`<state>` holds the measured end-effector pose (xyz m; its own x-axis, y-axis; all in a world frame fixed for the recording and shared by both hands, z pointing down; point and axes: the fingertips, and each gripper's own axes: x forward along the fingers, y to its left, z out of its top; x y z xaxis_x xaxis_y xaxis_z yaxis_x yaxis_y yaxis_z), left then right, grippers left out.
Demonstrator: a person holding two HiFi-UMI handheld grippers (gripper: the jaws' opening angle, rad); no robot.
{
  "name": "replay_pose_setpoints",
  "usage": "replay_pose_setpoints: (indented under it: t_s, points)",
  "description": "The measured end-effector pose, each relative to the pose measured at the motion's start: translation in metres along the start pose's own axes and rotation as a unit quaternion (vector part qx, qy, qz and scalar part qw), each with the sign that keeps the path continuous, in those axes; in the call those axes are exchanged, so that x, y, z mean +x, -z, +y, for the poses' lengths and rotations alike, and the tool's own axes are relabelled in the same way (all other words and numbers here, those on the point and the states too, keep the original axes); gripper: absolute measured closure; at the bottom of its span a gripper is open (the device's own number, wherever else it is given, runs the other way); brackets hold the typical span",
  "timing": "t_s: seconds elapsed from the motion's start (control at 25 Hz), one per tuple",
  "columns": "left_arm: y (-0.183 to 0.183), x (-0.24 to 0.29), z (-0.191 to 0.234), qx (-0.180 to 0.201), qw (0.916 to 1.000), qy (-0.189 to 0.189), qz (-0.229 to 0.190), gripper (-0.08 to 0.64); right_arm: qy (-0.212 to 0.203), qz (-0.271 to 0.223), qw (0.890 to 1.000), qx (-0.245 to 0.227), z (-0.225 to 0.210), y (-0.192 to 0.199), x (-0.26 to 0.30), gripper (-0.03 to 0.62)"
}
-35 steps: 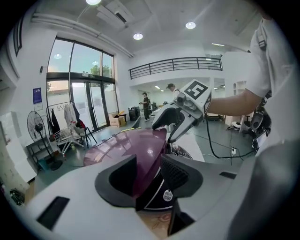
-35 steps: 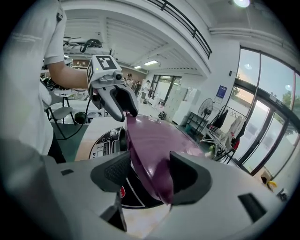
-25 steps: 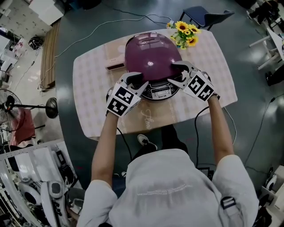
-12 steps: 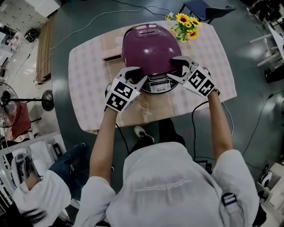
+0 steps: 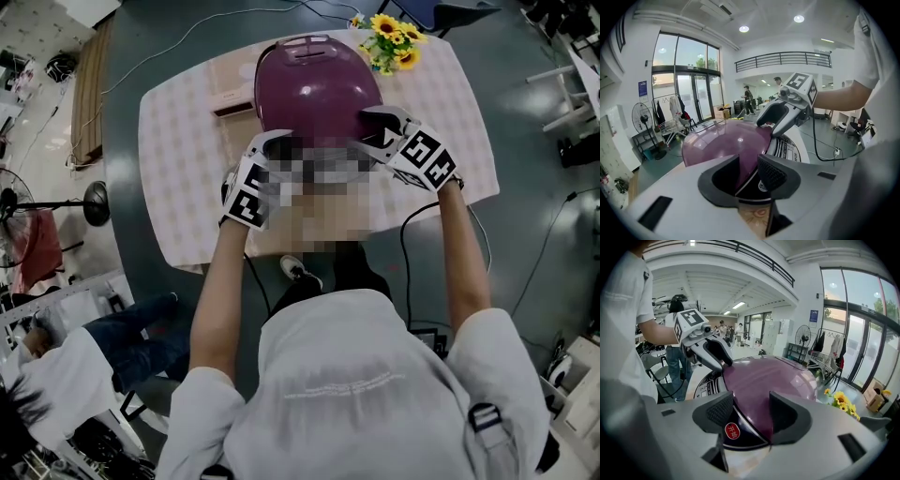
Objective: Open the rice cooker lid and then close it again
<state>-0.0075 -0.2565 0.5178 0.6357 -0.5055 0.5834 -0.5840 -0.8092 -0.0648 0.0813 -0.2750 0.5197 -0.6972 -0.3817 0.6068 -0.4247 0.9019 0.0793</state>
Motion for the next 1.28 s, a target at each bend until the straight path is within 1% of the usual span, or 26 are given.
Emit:
replay_pose_setpoints:
  t_s: [0.16, 0.36, 0.52, 0.6, 0.68, 0.8, 1.16, 1.28]
  points:
    - [0.0005, -0.0005, -0.0003, -0.006, 0.9999, -0.007, -0.007, 0.428, 0.008, -0.007, 1.000, 0.012, 0.0004, -0.0001, -0.0006, 0.354]
    - [0.0005, -0.0009, 0.0000, -0.019, 0.9997, -0.008, -0.015, 0.428, 0.028, -0.031, 0.998, 0.040, 0.0008, -0.0006, -0.0015, 0.354]
    - [-0.0012, -0.0016, 0.0026, -0.045, 0.9984, -0.011, -0.032, 0.430, 0.038, -0.040, 0.997, 0.050, 0.0009, -0.0014, -0.0019, 0.354]
    - [-0.0009, -0.0015, 0.0047, -0.062, 0.9971, -0.017, -0.041, 0.443, 0.041, -0.043, 0.997, 0.056, 0.0002, -0.0011, -0.0017, 0.353]
    - [-0.0007, -0.0010, 0.0062, -0.072, 0.9960, -0.023, -0.047, 0.453, 0.045, -0.048, 0.996, 0.063, -0.0010, -0.0002, -0.0015, 0.347]
    - [-0.0008, -0.0005, 0.0058, -0.069, 0.9960, -0.030, -0.049, 0.453, 0.051, -0.055, 0.995, 0.070, -0.0020, 0.0004, -0.0018, 0.342]
    - [-0.0009, 0.0009, 0.0085, -0.069, 0.9955, -0.034, -0.055, 0.453, 0.062, -0.067, 0.993, 0.081, -0.0049, 0.0002, -0.0006, 0.345]
    - [0.0007, 0.0012, 0.0068, -0.072, 0.9948, -0.028, -0.066, 0.453, 0.065, -0.063, 0.991, 0.093, -0.0081, 0.0028, -0.0006, 0.362]
